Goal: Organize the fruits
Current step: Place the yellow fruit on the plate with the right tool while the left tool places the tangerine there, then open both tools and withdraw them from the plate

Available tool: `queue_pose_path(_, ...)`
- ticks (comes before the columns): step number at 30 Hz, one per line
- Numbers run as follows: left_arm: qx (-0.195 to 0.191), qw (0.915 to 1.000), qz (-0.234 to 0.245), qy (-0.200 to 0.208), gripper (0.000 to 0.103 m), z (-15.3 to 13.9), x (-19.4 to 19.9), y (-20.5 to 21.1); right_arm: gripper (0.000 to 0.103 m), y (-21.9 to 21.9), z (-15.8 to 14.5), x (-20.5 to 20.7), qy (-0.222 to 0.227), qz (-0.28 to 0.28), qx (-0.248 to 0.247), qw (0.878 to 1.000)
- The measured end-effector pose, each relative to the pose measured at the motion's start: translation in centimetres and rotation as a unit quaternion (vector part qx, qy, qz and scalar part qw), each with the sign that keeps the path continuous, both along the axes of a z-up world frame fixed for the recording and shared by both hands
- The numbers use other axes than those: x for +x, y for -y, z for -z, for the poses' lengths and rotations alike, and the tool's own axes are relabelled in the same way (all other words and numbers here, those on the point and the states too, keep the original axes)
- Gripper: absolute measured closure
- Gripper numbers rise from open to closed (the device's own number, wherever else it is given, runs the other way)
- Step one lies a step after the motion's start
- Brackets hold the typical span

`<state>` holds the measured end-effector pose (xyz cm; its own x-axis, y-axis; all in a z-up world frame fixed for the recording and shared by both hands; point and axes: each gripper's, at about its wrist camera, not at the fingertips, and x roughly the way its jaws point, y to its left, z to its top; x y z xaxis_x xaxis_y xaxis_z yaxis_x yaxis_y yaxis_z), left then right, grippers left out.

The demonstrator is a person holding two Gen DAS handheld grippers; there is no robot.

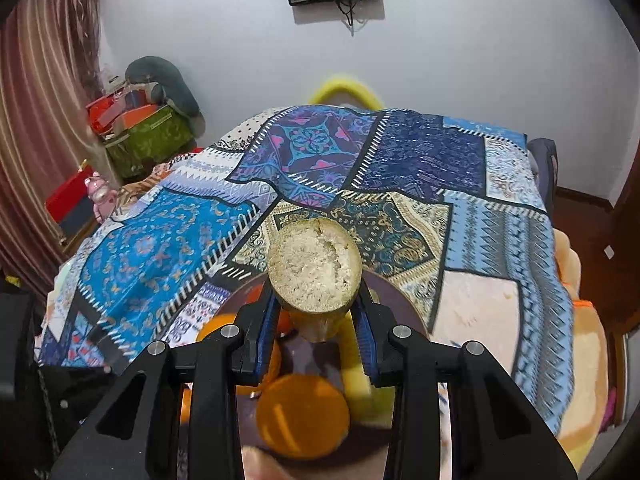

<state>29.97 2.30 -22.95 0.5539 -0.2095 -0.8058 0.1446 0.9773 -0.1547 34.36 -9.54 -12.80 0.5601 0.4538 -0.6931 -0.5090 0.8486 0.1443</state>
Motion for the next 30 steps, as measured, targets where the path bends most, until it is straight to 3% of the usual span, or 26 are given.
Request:
queue_pose_path(8, -0.01, 0.9999, -0.004, -0.002, 0.073, 0.2, 0.9, 0.0, 0.071, -0.2, 2.5, -0.5, -0.017, -0.017, -0.025, 0.999)
queue_pose_path(14, 0.001, 0.9999, -0.008, -0.013, 0.073, 0.7, 1.2, 0.7, 0.071, 0.5, 2.3, -1.8, -0.017, -0.026, -0.036, 0.999)
queue_pose_path(19, 0.017, 0.9998, -0.006, -0.013, 0.057, 0.4, 0.6, 1.3, 0.07, 1.2, 1.9, -2.7, -0.014, -0.027, -0.047, 0.998)
queue_pose_path(30, 0.023, 0.9994, -0.023, 0.007, 0.055, -2.5, -2.2, 0.5, 0.07, 3.0, 0.8, -6.3, -0.014, -0.028, -0.047, 0.998)
